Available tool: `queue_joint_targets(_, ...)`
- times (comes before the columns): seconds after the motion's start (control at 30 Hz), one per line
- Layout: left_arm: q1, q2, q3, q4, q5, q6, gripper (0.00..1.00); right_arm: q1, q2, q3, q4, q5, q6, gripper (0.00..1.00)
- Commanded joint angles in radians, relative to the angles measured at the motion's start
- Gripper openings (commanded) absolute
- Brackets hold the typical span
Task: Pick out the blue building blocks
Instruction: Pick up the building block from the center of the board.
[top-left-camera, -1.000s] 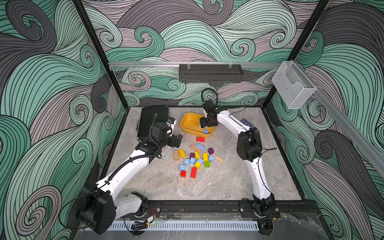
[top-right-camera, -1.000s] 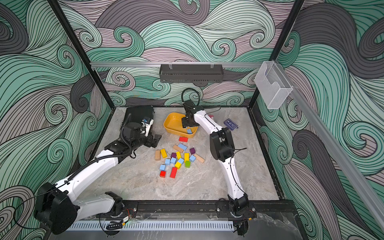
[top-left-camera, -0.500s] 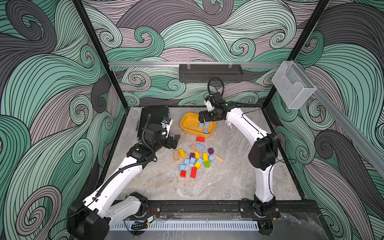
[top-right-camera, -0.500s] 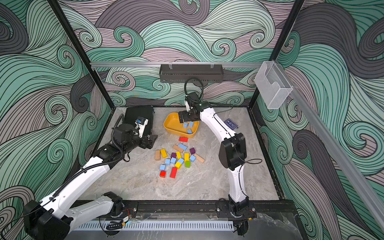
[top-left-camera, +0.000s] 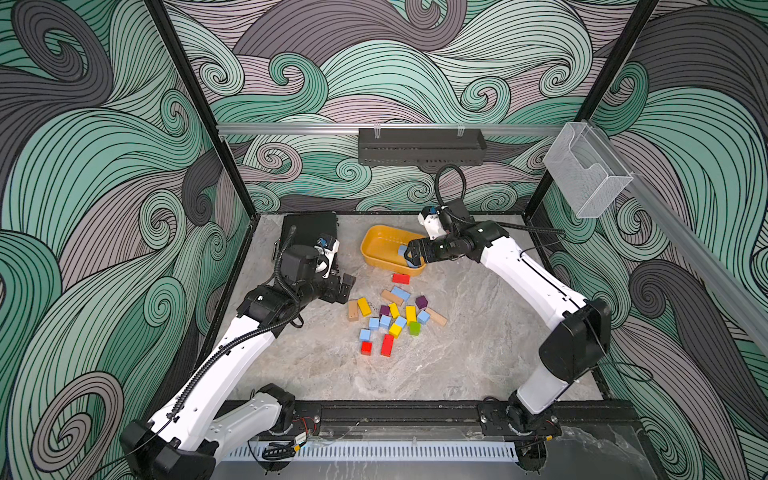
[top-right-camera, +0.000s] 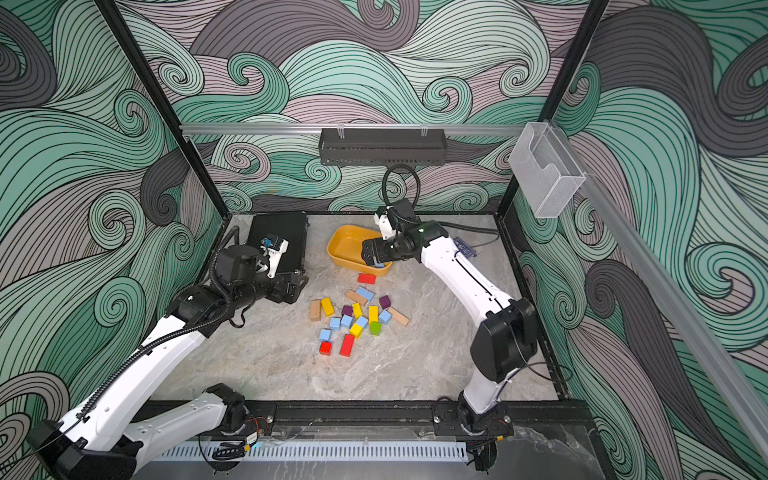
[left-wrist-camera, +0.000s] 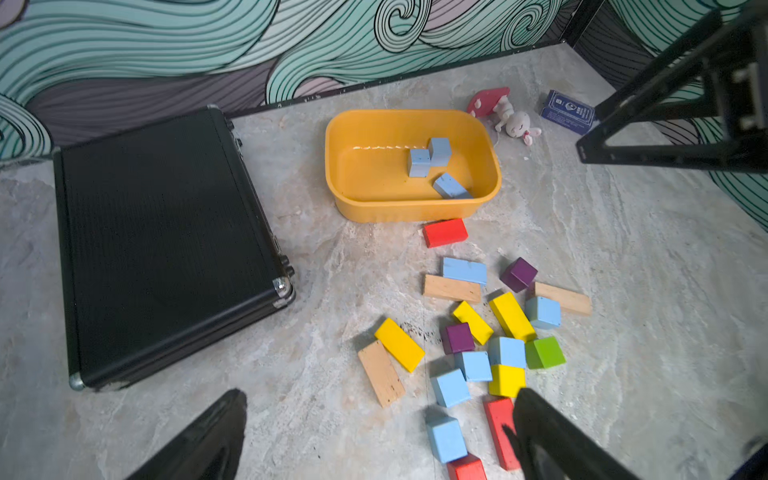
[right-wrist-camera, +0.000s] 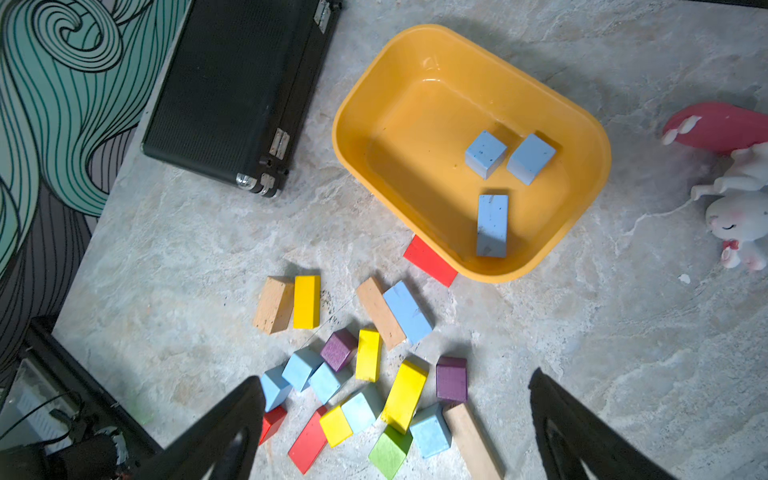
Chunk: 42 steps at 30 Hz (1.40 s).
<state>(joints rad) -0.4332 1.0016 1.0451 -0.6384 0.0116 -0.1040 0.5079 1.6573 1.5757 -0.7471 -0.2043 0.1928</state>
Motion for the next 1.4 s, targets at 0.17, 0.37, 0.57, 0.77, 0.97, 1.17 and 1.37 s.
queue_joint_targets(0.17, -0.013, -0.014, 0.027, -0.187, 0.019, -0.172, 0.99, 0.018, -0.243, -0.255, 0.131, -0.050, 0.047, 0.99)
queue_joint_targets(0.37, -0.050, -0.020, 0.008, -0.242, 0.003, -0.221, 0.99, 0.032, -0.363, -0.402, 0.136, -0.089, 0.061, 0.99)
queue_joint_targets(0.57, -0.122, -0.031, -0.066, -0.222, -0.019, -0.302, 0.98, 0.060, -0.435, -0.544, 0.178, -0.142, 0.114, 0.99)
queue_joint_targets(0.77, -0.215, 0.002, -0.138, -0.167, -0.024, -0.389, 0.99, 0.105, -0.459, -0.620, 0.179, -0.145, 0.144, 0.99)
queue_joint_targets(0.97, -0.303, 0.098, -0.178, -0.106, -0.043, -0.465, 0.99, 0.111, -0.501, -0.718, 0.221, -0.152, 0.189, 0.99)
queue_joint_targets(1.17, -0.318, 0.162, -0.224, -0.027, -0.067, -0.555, 0.95, 0.112, -0.517, -0.809, 0.299, -0.204, 0.239, 0.99)
queue_joint_targets(1.37, -0.320, 0.232, -0.250, 0.070, -0.032, -0.606, 0.90, 0.108, -0.516, -0.884, 0.384, -0.250, 0.288, 0.99)
